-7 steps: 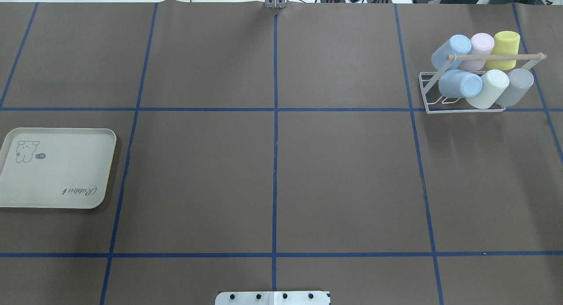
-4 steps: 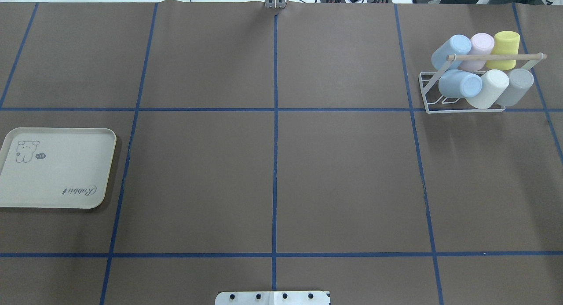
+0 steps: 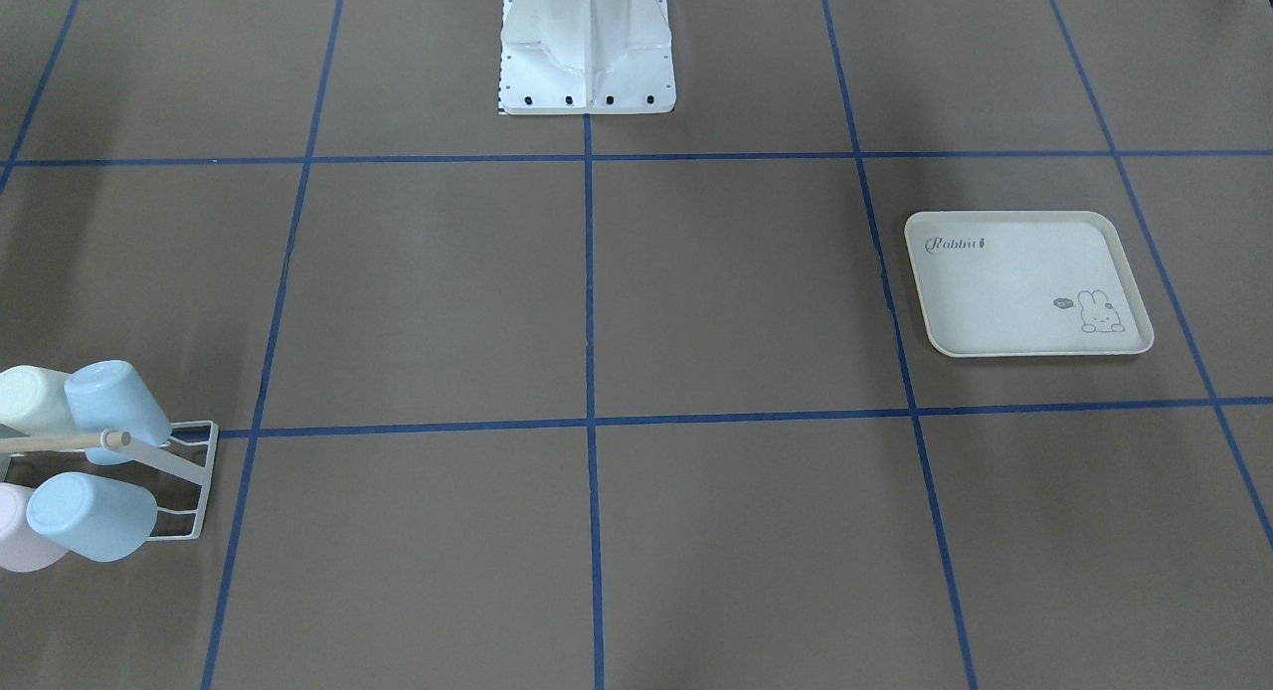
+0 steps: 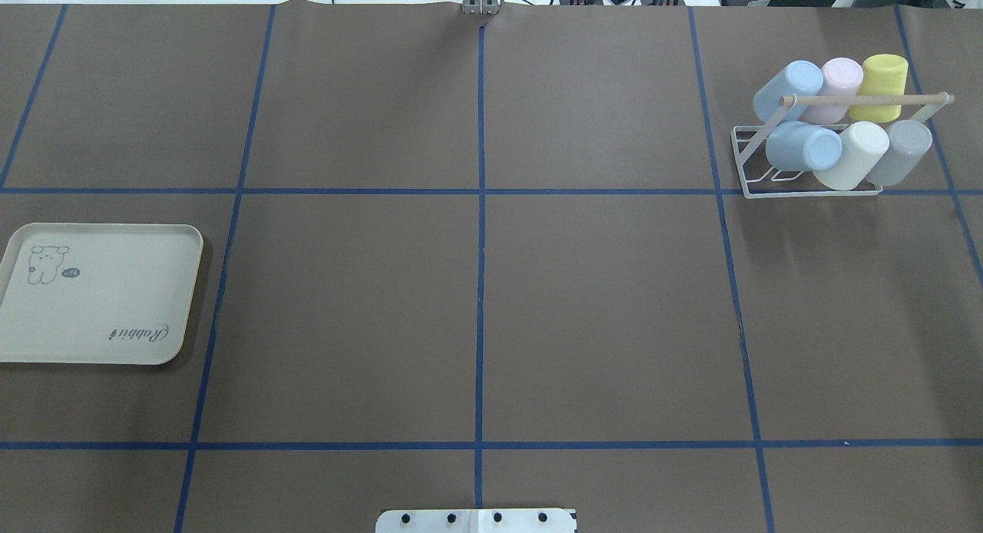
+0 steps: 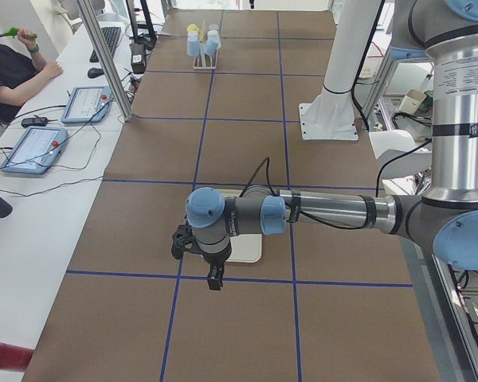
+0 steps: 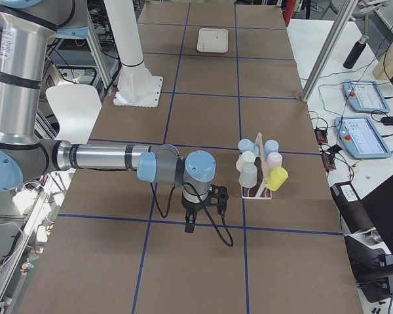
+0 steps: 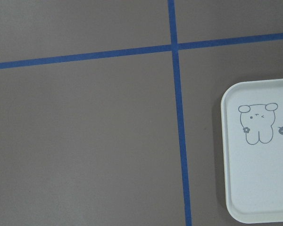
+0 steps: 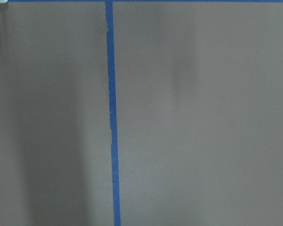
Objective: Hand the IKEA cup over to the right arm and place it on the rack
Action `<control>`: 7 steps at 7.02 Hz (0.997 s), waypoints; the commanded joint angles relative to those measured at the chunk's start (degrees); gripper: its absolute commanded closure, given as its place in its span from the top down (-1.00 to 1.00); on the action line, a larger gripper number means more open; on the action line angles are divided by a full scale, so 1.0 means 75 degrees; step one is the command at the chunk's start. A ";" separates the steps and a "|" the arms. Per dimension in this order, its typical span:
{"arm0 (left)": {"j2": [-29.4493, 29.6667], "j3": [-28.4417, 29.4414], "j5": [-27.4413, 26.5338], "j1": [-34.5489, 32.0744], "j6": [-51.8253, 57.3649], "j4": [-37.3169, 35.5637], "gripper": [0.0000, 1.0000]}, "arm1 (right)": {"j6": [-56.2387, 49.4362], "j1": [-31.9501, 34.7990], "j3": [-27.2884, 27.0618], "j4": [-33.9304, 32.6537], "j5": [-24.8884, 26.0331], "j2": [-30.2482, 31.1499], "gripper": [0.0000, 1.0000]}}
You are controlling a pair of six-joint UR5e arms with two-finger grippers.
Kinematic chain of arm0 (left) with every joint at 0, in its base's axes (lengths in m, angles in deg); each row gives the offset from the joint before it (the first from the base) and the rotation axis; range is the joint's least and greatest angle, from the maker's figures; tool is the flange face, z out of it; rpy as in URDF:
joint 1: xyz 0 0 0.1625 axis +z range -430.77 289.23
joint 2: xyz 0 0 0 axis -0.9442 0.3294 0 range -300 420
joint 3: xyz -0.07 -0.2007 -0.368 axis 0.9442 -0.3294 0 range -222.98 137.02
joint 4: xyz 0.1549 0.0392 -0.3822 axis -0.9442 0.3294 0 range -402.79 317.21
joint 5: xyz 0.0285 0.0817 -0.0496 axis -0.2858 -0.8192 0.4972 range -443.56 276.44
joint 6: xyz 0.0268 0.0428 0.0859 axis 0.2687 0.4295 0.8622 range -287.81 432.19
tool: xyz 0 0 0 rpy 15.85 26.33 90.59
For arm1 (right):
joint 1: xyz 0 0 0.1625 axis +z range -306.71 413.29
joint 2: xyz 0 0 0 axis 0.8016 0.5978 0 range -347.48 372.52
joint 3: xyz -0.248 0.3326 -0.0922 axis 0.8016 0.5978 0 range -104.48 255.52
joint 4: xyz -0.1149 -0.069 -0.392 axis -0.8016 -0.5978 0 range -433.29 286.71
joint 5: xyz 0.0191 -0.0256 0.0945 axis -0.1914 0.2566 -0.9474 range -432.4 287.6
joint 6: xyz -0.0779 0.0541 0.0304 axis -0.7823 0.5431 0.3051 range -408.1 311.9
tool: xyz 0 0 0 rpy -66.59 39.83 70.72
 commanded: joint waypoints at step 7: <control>-0.0058 0.0002 -0.0009 -0.0011 0.0007 0.1192 1.00 | 0.0000 0.0000 -0.0012 0.0012 -0.0012 -0.0035 1.00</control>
